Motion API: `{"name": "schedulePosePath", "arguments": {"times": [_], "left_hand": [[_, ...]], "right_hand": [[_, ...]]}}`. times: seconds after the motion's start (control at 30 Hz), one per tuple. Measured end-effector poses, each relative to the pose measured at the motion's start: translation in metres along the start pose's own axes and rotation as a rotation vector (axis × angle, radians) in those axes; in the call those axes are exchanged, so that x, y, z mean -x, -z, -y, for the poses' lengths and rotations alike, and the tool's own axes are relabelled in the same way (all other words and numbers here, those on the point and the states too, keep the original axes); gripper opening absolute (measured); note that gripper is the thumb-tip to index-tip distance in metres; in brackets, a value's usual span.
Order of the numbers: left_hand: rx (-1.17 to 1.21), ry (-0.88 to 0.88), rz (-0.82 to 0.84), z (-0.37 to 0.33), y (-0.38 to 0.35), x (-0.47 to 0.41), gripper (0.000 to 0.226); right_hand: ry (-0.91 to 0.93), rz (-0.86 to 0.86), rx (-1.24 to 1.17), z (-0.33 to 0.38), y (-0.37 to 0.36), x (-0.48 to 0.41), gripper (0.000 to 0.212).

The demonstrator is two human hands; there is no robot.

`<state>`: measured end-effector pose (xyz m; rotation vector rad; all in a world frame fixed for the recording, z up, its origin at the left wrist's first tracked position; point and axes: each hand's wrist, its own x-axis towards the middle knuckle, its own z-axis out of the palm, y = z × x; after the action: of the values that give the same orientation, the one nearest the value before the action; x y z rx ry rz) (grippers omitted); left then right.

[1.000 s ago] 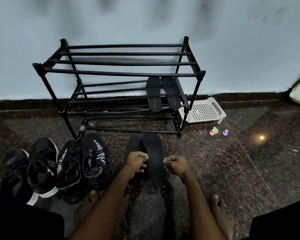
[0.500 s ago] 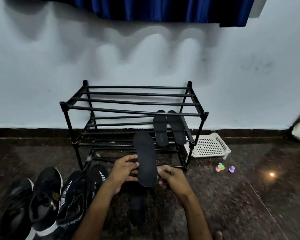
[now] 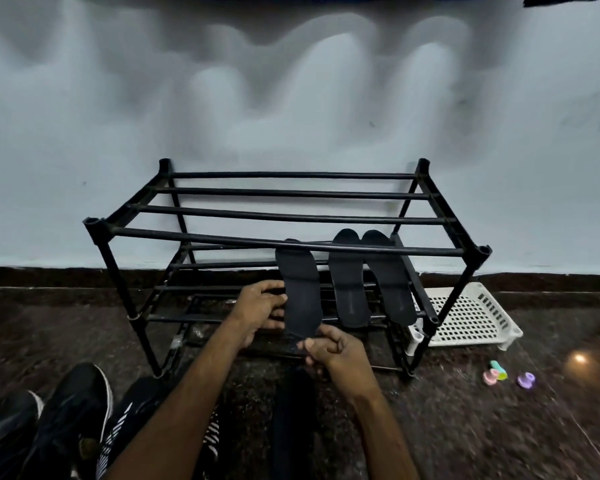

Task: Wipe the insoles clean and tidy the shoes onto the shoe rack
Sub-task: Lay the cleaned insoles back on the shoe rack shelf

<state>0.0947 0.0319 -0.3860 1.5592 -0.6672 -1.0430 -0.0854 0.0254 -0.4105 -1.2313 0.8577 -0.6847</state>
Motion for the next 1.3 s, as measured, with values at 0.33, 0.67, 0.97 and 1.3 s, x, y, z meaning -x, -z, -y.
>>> {"name": "schedulePosePath", "arguments": {"times": [0.33, 0.67, 0.97, 1.3], "left_hand": [[-0.12, 0.017, -0.047, 0.016, 0.0, -0.057, 0.019], [-0.264, -0.071, -0.2, 0.03, 0.005, -0.061, 0.034], [-0.262, -0.204, -0.845, 0.091, 0.0, 0.027, 0.016], [-0.593, 0.249, -0.391, 0.222, -0.011, 0.1, 0.015]], "right_hand": [[-0.065, -0.086, -0.132, -0.024, -0.004, -0.059, 0.014], [-0.049, -0.153, -0.019, -0.04, -0.002, -0.062, 0.012], [-0.252, -0.271, -0.038, -0.099, 0.038, 0.017, 0.016], [-0.603, -0.42, -0.06, -0.175, 0.073, 0.097, 0.027]]}}
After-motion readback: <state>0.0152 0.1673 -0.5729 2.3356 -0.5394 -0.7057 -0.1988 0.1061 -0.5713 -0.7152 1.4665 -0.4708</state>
